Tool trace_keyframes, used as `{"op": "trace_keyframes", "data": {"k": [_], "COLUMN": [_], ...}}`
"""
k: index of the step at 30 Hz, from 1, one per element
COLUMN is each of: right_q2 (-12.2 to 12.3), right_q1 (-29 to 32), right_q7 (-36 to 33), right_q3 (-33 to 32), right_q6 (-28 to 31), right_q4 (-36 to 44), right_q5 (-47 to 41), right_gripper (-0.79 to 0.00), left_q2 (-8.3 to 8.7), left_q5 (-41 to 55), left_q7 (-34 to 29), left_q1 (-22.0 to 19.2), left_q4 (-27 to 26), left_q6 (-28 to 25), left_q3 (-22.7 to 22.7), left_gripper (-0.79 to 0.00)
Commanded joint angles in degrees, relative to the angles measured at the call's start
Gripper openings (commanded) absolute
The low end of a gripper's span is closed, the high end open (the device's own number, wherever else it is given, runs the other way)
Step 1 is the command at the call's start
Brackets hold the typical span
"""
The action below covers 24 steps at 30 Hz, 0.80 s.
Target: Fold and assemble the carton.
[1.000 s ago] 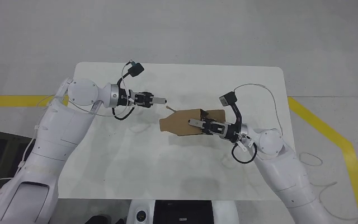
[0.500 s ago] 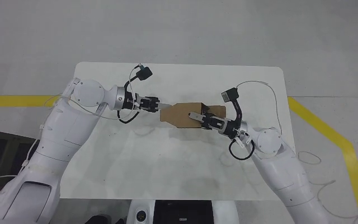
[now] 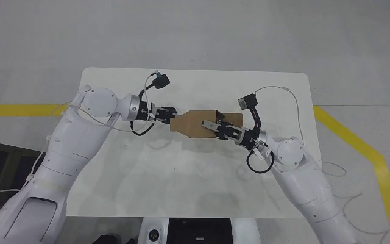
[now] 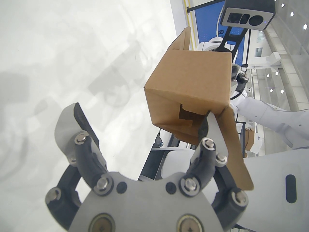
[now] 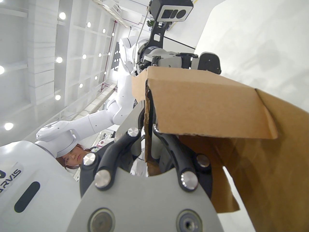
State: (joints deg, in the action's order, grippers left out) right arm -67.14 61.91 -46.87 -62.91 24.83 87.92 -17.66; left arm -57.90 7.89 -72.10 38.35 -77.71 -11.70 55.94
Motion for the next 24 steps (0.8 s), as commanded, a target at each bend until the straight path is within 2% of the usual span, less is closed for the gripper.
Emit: {"op": "trace_keyframes", "data": {"k": [1, 9, 16, 24], "right_q2": [0.0, -0.1, 0.4, 0.6], "right_q1": [-0.1, -0.2, 0.8, 1.0], "right_q7": [0.0, 0.8, 2.9, 5.4], "right_q3": [0.1, -0.1, -3.1, -3.9], "right_q6": [0.0, 0.3, 0.0, -2.3], "right_q4": [0.1, -0.5, -1.4, -1.2], "right_q5": [0.1, 0.4, 2.3, 6.9], "right_gripper": [-0.785, -0.785, -0.785, -0.785], "left_q2": [-0.01, -0.11, 0.56, 1.2], "left_q5": [0.0, 0.9, 0.5, 1.6], "left_q7": [0.0, -0.1, -0.6, -0.9], "left_q1": [0.0, 0.0, -0.1, 0.6], "left_q4": [0.1, 0.9, 2.8, 0.6], "left_q6": [0.0, 0.1, -0.1, -0.1], "left_q3": [0.0, -0.2, 2.1, 4.3], "left_gripper": [0.0, 0.0, 0.0, 0.0]}}
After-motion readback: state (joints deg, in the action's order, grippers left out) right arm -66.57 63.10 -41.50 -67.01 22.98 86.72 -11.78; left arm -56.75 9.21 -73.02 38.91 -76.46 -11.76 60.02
